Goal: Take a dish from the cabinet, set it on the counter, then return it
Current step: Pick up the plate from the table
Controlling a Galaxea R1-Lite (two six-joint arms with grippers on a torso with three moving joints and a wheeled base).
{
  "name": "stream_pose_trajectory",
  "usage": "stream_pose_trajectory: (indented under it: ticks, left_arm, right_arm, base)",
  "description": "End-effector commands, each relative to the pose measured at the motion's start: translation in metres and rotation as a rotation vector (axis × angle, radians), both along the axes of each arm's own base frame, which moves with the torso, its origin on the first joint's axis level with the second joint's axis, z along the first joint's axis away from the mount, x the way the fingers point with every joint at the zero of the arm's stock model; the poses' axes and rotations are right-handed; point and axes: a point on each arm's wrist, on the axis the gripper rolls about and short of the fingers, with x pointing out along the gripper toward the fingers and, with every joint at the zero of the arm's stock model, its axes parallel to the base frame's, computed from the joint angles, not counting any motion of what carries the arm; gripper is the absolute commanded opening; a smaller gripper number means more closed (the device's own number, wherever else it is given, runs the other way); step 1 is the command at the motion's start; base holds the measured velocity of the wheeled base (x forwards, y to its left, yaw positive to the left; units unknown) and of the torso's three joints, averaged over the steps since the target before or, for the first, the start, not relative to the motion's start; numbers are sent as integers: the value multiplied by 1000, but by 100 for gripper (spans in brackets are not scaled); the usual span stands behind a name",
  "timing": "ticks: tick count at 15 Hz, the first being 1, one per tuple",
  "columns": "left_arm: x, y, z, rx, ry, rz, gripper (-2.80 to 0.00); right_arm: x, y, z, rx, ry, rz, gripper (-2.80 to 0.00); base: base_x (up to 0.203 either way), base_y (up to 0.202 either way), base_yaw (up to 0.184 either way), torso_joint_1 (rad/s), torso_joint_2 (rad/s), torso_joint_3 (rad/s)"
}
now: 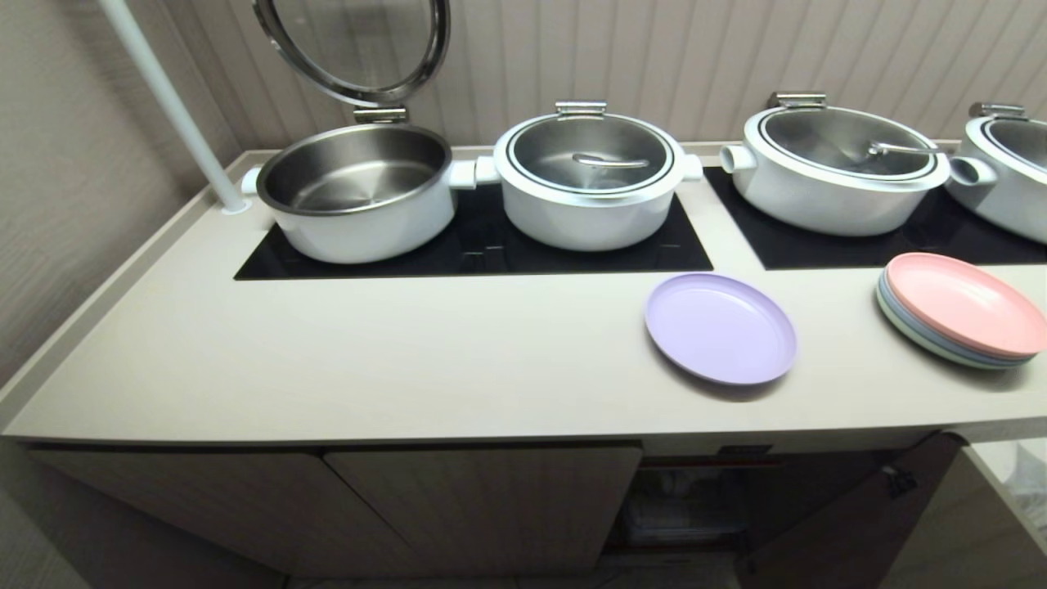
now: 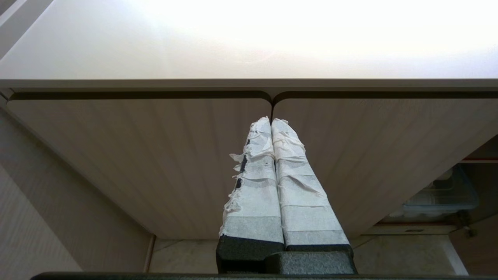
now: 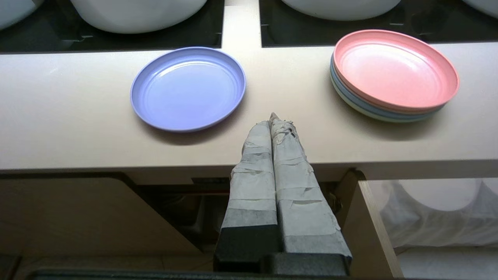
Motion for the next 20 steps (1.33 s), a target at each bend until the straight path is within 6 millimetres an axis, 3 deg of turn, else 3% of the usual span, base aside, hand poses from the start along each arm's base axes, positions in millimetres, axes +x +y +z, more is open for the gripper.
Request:
stream_pose_trajectory:
  ticks: [1, 7, 11, 20]
  left_arm:
    - [0, 0, 0, 0, -1, 0, -280]
    - [0, 0, 0, 0, -1, 0, -280]
    - [0, 0, 0, 0, -1, 0, -280]
    - [0, 0, 0, 0, -1, 0, -280]
  right_arm:
    - [47, 4, 16, -11, 108, -3, -280]
    - [131, 10, 68, -14, 112, -49, -280]
    - [181, 15, 71, -11, 165, -50, -280]
    - [248, 22, 62, -8, 561, -56, -280]
  base:
    - [0, 0, 0, 0, 0, 0]
    - [0, 0, 0, 0, 0, 0]
    - [0, 0, 0, 0, 0, 0]
    - [0, 0, 0, 0, 0, 0]
